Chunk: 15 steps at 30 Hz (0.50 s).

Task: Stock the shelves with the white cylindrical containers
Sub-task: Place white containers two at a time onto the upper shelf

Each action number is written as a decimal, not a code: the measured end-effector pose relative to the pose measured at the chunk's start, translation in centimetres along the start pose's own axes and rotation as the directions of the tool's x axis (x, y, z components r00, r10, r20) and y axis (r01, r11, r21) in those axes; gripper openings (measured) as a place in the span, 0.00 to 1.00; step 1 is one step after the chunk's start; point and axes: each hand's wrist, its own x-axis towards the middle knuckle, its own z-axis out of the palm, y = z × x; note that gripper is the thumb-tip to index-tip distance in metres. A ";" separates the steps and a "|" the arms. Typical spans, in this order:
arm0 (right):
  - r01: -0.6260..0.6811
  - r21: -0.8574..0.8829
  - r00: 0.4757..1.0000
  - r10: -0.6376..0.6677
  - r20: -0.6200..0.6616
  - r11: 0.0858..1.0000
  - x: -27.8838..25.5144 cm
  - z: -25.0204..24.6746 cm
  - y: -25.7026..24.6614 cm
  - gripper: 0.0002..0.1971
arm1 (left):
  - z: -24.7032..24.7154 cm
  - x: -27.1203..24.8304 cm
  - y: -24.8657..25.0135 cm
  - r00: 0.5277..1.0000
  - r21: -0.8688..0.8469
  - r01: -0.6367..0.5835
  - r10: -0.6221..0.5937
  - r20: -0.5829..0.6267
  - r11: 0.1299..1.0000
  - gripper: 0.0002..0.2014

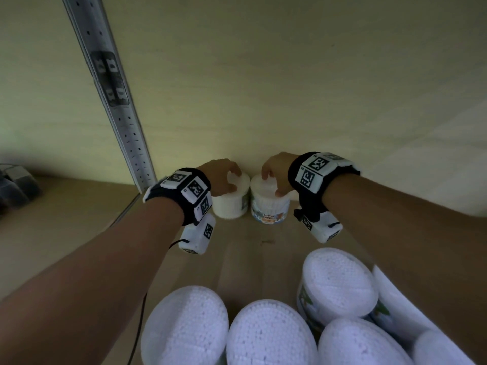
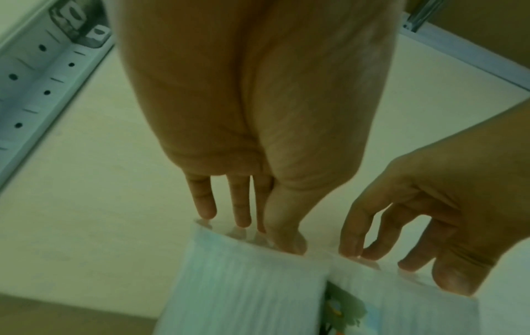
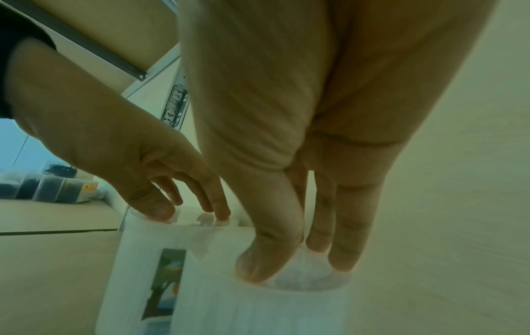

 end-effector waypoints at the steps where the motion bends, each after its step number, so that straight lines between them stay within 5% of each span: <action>1: 0.005 0.002 1.000 -0.005 0.004 1.000 -0.1 -0.1 0.0 0.28 | -0.2 0.0 0.1 1.000 0.002 -0.014 0.014 0.024 1.000 0.23; 6: 0.012 0.013 1.000 -0.012 0.009 1.000 -0.3 -0.2 0.2 0.29 | -0.9 -0.4 0.8 0.993 -0.074 -0.082 0.088 0.084 0.994 0.31; 10: 0.015 0.029 1.000 -0.015 0.015 0.999 -0.3 -0.1 0.2 0.29 | 0.2 -0.4 0.6 0.992 -0.088 0.008 -0.019 -0.124 0.996 0.19; 15: 0.004 0.046 1.000 -0.005 0.028 0.999 0.0 0.0 0.2 0.25 | 1.1 0.0 0.7 0.991 0.074 0.106 -0.099 -0.090 0.992 0.27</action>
